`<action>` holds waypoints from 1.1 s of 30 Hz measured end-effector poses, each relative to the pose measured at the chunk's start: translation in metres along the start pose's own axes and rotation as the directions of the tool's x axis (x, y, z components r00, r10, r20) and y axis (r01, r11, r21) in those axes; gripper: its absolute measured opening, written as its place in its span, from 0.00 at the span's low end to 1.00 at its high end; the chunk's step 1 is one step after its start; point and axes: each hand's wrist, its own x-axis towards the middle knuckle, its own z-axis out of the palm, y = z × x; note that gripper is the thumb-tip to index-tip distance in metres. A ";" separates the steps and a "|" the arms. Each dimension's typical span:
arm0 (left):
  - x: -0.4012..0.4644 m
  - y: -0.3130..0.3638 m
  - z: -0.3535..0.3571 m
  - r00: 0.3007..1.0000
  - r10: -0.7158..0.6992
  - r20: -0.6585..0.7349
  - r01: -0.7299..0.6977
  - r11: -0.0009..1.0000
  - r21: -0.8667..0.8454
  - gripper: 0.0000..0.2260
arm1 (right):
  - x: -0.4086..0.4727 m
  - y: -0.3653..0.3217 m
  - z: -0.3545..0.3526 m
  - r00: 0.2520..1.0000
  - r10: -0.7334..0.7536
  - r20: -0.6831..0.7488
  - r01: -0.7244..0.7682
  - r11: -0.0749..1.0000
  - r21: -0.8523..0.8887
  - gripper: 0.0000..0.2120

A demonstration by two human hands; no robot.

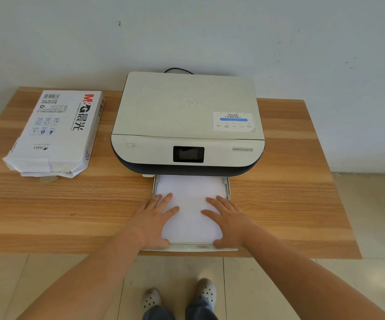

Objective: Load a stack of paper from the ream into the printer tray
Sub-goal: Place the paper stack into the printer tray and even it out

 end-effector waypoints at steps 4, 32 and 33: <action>-0.001 -0.002 0.001 1.000 0.003 0.009 -0.004 1.000 0.030 0.40 | -0.001 0.000 0.001 1.000 -0.006 -0.004 0.006 1.000 -0.012 0.42; -0.002 0.001 0.001 0.999 0.019 0.030 -0.021 0.998 0.053 0.39 | 0.002 -0.006 -0.004 0.998 0.055 -0.042 -0.051 0.996 0.073 0.38; -0.002 0.001 0.001 0.999 0.017 0.029 -0.019 0.998 0.055 0.39 | 0.002 -0.006 -0.004 0.997 0.056 -0.052 -0.052 0.996 0.076 0.37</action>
